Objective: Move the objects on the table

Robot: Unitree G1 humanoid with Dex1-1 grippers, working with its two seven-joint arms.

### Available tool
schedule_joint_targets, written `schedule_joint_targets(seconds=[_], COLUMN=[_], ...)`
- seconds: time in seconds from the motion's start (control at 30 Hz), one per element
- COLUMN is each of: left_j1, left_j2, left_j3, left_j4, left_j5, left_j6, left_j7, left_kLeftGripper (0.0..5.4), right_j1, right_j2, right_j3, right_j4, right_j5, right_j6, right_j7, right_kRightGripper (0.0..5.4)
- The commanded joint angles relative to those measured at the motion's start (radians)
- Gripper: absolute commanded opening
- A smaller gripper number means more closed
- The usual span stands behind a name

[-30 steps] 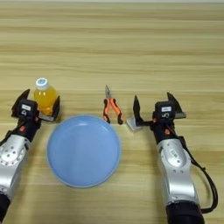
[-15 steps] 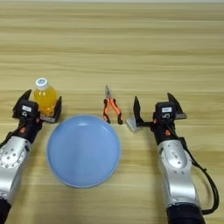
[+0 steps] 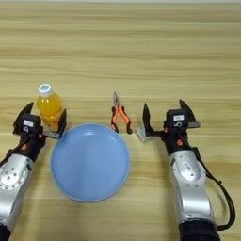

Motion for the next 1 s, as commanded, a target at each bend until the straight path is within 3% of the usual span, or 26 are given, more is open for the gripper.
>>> schedule_joint_targets(seconds=[0.03,0.4,0.6,1.0], left_j1=[0.03,0.161,0.237,0.259], left_j2=[0.006,0.002,0.009,0.018], left_j3=[-0.001,-0.022,-0.009,0.058], left_j4=[-0.038,-0.187,-0.214,-0.232], left_j5=[0.009,0.006,-0.011,-0.031], left_j6=[0.022,0.071,0.084,0.095], left_j7=[0.006,0.007,0.008,0.016], left_kLeftGripper=[5.39,5.39,5.39,5.39], right_j1=[0.0,-0.005,-0.008,-0.015], right_j2=[0.003,0.003,0.003,0.001], right_j3=[0.002,0.002,0.001,0.002], right_j4=[-0.009,-0.009,-0.009,-0.002], right_j5=[-0.003,-0.002,-0.001,-0.002], right_j6=[0.016,0.018,0.021,0.02], right_j7=[-0.006,-0.008,-0.008,-0.005], right_kRightGripper=[5.4,5.4,5.4,5.4])
